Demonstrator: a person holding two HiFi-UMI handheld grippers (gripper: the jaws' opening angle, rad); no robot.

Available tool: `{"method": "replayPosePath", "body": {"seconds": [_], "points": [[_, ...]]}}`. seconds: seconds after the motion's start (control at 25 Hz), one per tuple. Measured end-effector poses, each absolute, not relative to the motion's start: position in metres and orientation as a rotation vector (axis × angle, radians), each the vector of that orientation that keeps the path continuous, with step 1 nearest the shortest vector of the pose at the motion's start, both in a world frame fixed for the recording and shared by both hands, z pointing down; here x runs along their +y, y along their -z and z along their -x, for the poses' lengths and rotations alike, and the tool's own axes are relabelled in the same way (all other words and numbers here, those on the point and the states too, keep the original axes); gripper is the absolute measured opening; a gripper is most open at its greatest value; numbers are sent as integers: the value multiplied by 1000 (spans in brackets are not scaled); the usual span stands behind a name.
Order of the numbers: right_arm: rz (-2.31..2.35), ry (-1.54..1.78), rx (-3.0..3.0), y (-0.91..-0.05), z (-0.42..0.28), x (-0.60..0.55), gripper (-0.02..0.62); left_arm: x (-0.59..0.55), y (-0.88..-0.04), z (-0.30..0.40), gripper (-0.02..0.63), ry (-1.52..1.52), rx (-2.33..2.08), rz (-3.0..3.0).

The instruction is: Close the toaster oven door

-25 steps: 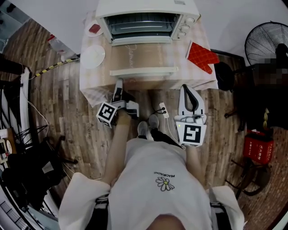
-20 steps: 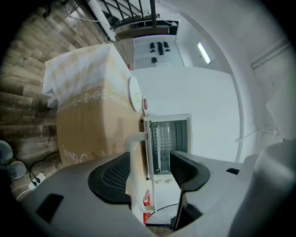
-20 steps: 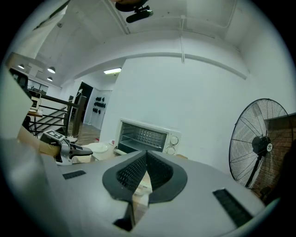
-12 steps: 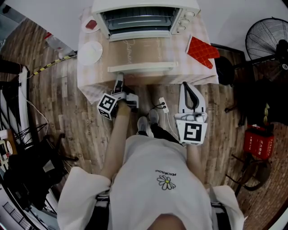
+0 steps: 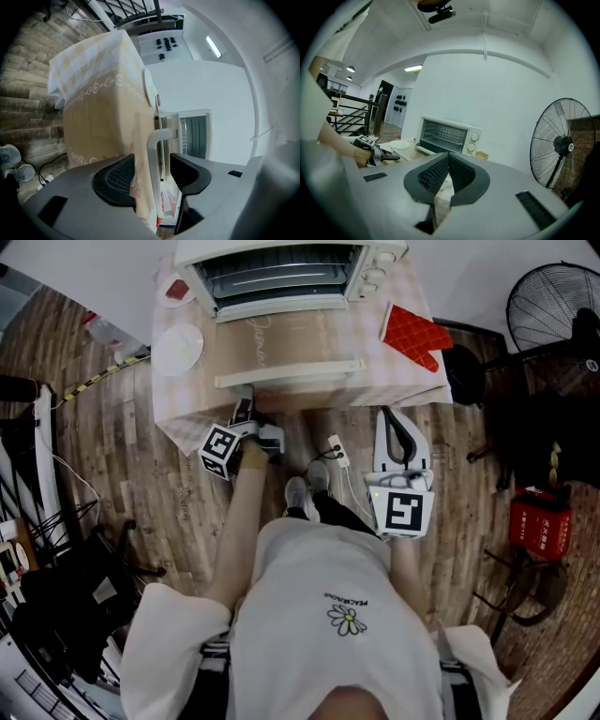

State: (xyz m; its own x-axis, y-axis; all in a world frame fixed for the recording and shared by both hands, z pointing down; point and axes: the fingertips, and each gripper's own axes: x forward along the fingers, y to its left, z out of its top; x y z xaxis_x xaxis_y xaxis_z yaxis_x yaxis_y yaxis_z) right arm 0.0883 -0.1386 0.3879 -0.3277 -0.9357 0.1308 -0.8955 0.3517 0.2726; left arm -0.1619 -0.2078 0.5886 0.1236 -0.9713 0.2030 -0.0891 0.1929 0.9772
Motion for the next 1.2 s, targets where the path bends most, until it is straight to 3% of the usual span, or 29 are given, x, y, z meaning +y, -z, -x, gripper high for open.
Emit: {"method": "replayPosePath", "body": {"seconds": [0.64, 0.92, 1.2], "points": [[-1618, 223, -2346, -389, -84, -140, 9, -238, -579, 163, 210, 917, -1246, -1230], [-1624, 232, -2348, -387, -84, -139, 9, -242, -571, 162, 124, 905, -1255, -1254], [-1619, 238, -2361, -385, -80, -140, 9, -244, -567, 163, 98, 917, -1248, -1246]]}}
